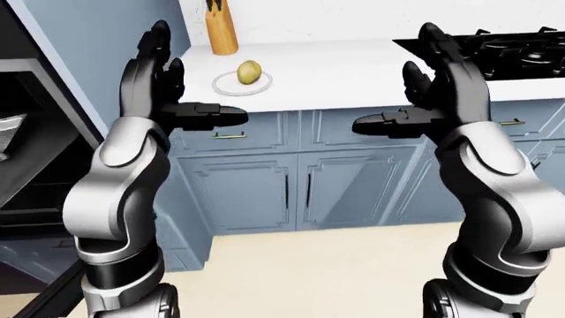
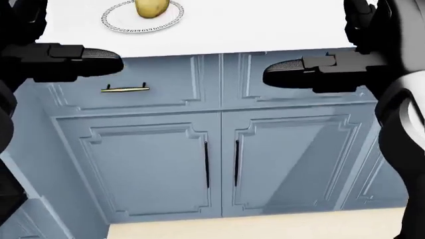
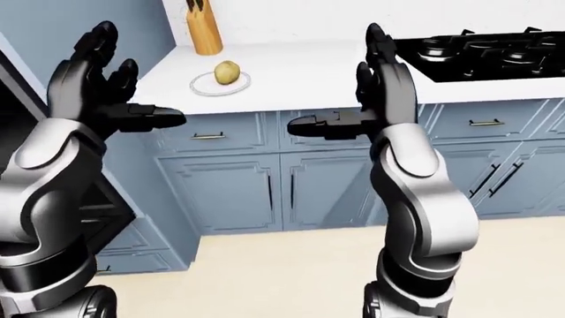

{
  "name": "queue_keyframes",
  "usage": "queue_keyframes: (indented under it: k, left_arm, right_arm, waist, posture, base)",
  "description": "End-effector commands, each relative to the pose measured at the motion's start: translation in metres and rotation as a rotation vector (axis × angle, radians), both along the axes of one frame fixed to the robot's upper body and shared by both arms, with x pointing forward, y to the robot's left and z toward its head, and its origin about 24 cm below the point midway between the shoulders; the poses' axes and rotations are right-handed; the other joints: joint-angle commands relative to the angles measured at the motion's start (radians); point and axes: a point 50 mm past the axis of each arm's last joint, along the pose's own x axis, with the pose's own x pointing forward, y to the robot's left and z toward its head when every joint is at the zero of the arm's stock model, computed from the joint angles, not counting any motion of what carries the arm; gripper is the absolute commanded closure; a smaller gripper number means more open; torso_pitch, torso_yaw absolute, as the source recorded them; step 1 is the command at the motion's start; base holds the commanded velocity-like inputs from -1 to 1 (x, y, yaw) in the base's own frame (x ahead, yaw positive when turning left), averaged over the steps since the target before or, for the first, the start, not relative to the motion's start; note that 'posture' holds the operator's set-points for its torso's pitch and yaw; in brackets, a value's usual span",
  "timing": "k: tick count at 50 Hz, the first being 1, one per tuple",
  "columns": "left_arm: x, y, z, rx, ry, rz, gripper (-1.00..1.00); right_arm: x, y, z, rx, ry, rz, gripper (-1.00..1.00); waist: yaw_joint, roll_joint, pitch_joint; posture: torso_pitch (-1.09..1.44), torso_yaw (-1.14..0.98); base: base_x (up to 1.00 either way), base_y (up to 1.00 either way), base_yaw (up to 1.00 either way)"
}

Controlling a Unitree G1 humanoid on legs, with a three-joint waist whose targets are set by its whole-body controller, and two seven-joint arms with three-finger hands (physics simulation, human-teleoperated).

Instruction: Place the potato on the top rack of the oven.

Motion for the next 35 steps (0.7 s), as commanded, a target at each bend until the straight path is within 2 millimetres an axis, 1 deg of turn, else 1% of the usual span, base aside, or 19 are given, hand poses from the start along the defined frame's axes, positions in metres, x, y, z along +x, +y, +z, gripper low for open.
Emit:
queue_keyframes:
  k: [1,2,4,5,11,14,16,17,19,21,24,26,27,28,29,30,31,32,35]
  left_arm:
    - [-0.0033,0.0052,0.0127,-0.003,-0.063,0.026,-1.0]
    - [-0.003,0.0056,0.012,-0.003,-0.063,0.026,-1.0]
    - [-0.0035,0.005,0.0131,-0.004,-0.062,0.026,-1.0]
    - [-0.0032,0.0053,0.0129,-0.005,-0.062,0.027,-1.0]
    - [-0.0015,0.005,0.0114,-0.003,-0.058,0.028,-1.0]
    - [-0.0013,0.0053,0.0109,-0.002,-0.058,0.029,-1.0]
    - [-0.0012,0.0051,0.0113,-0.001,-0.059,0.029,-1.0]
    - [-0.001,0.0054,0.0113,-0.001,-0.06,0.029,-1.0]
    - [-0.0015,0.0063,0.0121,-0.002,-0.061,0.033,-1.0]
    - [-0.0013,0.0061,0.0114,-0.002,-0.06,0.033,-1.0]
    - [-0.0018,0.0059,0.0113,0.0,-0.061,0.033,-1.0]
    - [-0.0018,0.0055,0.0109,0.001,-0.061,0.032,-1.0]
    - [-0.0017,0.0053,0.0108,0.002,-0.06,0.032,-1.0]
    - [-0.0016,0.0053,0.0109,0.001,-0.06,0.031,-1.0]
    - [-0.0016,0.0052,0.0109,0.001,-0.06,0.031,-1.0]
    - [-0.0016,0.0048,0.0109,0.001,-0.06,0.031,-1.0]
    - [-0.0018,0.0045,0.011,0.0,-0.06,0.03,-1.0]
    - [-0.0024,0.0045,0.0116,0.001,-0.06,0.031,-1.0]
    - [-0.0024,0.0053,0.011,0.001,-0.061,0.033,-1.0]
  right_arm:
    - [-0.0041,0.0048,0.0128,-0.003,-0.071,0.027,-1.0]
    - [-0.0039,0.005,0.0124,-0.005,-0.071,0.027,-1.0]
    - [-0.0036,0.0055,0.0119,-0.003,-0.069,0.028,-1.0]
    - [-0.0033,0.0058,0.0117,-0.004,-0.069,0.029,-1.0]
    - [-0.0028,0.0053,0.0118,-0.003,-0.068,0.028,-1.0]
    - [-0.003,0.0061,0.0119,-0.006,-0.067,0.028,-1.0]
    - [-0.0025,0.0062,0.0115,-0.007,-0.066,0.028,-1.0]
    - [-0.0028,0.0063,0.0118,-0.007,-0.067,0.029,-1.0]
    - [-0.0025,0.0062,0.0111,-0.007,-0.066,0.029,-1.0]
    - [-0.0029,0.0067,0.0116,-0.008,-0.067,0.03,-1.0]
    - [-0.0032,0.0065,0.0117,-0.008,-0.068,0.03,-1.0]
    - [-0.0033,0.0064,0.0113,-0.008,-0.067,0.029,-1.0]
    - [-0.0031,0.0064,0.0111,-0.008,-0.066,0.028,-1.0]
    - [-0.0031,0.0063,0.0111,-0.008,-0.066,0.028,-1.0]
    - [-0.0028,0.0059,0.0108,-0.008,-0.065,0.028,-1.0]
    - [-0.0027,0.0054,0.0109,-0.007,-0.065,0.027,-1.0]
    - [-0.0026,0.0043,0.0105,-0.006,-0.062,0.024,-1.0]
    - [-0.0024,0.0039,0.0097,-0.006,-0.061,0.023,-1.0]
    - [-0.0021,0.0032,0.0089,-0.007,-0.055,0.021,-1.0]
  waist:
    - [0.004,0.012,-0.009]
    - [0.006,-0.006,-0.008]
    - [-0.001,0.0,0.0]
    - [0.001,-0.005,-0.005]
    - [0.009,-0.045,-0.008]
    - [0.02,-0.078,-0.009]
    - [0.026,-0.119,-0.019]
    - [0.017,-0.089,-0.013]
    - [0.021,-0.113,-0.01]
    - [0.016,-0.11,-0.024]
    - [0.01,-0.092,-0.013]
    - [0.003,-0.067,-0.004]
    - [0.001,-0.049,-0.009]
    - [-0.002,-0.024,-0.015]
    - [-0.004,0.013,-0.029]
    - [-0.006,0.031,-0.047]
    - [0.008,0.012,-0.023]
    - [-0.003,0.025,-0.009]
    - [0.009,0.011,-0.018]
  posture:
    - [0.0,0.0]
    - [0.0,0.0]
    - [0.0,0.0]
    - [0.0,0.0]
    - [0.0,0.0]
    - [0.0,0.0]
    - [0.0,0.0]
    - [0.0,0.0]
    - [0.0,0.0]
    - [0.0,0.0]
    - [0.0,0.0]
    - [0.0,0.0]
    - [0.0,0.0]
    - [0.0,0.0]
    - [0.0,0.0]
    - [0.0,0.0]
    - [0.0,0.0]
    - [0.0,0.0]
    - [0.0,0.0]
  base:
    - [0.28,0.26,0.0]
    - [0.29,0.28,0.0]
    - [0.29,0.29,0.0]
    - [0.3,0.28,0.0]
    - [0.3,0.29,0.0]
    - [0.3,0.28,0.0]
    - [0.3,0.29,0.0]
    - [0.3,0.28,0.0]
    - [0.29,0.29,0.0]
    - [0.3,0.28,0.0]
    - [0.29,0.29,0.0]
    - [0.3,0.29,0.0]
    - [0.3,0.29,0.0]
    - [0.3,0.29,0.0]
    - [0.3,0.28,0.0]
    - [0.29,0.27,0.0]
    - [0.3,0.12,0.0]
    - [0.3,0.04,0.0]
    - [0.26,0.0,0.0]
